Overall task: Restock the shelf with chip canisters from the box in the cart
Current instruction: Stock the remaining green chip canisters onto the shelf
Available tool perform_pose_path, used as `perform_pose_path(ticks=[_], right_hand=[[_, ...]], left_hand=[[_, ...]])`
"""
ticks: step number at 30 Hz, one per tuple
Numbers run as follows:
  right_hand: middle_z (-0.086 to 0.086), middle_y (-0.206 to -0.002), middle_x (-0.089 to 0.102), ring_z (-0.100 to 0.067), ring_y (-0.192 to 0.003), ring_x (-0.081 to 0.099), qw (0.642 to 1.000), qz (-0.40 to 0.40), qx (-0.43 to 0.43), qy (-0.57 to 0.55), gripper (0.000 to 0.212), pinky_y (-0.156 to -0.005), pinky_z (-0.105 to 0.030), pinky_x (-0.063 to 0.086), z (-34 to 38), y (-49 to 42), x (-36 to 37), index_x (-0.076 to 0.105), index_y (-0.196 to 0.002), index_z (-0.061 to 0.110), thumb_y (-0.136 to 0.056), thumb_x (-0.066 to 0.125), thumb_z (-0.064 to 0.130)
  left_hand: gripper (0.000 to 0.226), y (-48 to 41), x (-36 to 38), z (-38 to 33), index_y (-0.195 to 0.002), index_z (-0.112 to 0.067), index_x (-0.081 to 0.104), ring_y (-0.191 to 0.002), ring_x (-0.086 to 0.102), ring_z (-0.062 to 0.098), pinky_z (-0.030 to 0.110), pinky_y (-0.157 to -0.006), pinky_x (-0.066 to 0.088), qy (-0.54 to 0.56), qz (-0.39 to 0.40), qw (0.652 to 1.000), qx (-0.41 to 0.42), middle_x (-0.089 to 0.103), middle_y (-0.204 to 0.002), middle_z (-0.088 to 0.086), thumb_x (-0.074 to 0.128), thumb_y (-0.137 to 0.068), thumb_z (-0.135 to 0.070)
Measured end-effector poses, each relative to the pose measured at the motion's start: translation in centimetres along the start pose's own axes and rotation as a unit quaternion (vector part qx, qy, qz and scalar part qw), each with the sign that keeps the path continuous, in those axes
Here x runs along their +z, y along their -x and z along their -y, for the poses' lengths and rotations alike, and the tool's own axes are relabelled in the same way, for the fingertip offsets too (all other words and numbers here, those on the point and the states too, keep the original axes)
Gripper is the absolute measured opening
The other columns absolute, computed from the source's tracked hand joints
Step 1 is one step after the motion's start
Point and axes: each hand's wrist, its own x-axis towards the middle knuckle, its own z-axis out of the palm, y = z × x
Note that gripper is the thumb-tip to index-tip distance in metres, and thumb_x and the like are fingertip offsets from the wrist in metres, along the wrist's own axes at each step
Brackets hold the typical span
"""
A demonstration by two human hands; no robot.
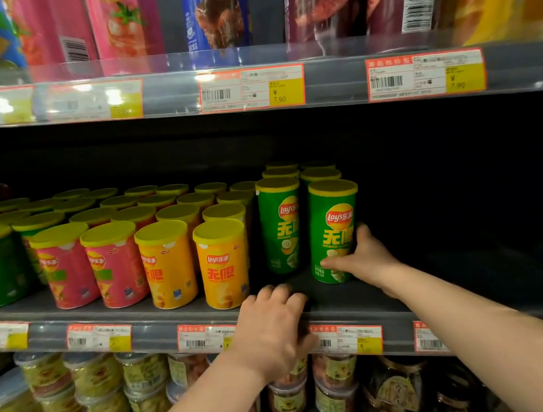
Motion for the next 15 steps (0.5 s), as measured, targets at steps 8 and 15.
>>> perform_pose_path(ticks=[8,15], right_hand=[[-0.01,-0.132,0.054,-0.025,-0.12,0.052,1.0,0.009,-0.009,0.007,0.069,-0.096,-0.034,0.042,-0.4,-1.2,0.1,0.041,-0.13,0.01,-0.073,0.08,0.015],[-0.011,-0.131,0.055,-0.025,-0.12,0.053,1.0,0.019,-0.01,-0.001,0.069,-0.099,-0.036,0.043,-0.2,-1.8,0.2,0.041,-0.13,0.01,-0.073,0.079,0.01]], left_hand=[[0.061,0.0,0.0,-0.1,-0.142,-0.029,0.029,-0.131,0.031,0.023,0.037,-0.108,0.028,0.004,0.003,1.0,-0.001,0.035,-0.143,-0.001,0.047,-0.09,-0.054],[0.06,0.0,-0.1,-0.2,-0.142,-0.029,0.029,-0.131,0.031,0.022,0.036,-0.108,0.028,0.007,0.0,1.0,0.003,0.034,-0.143,-0.002,0.047,-0.09,-0.053]])
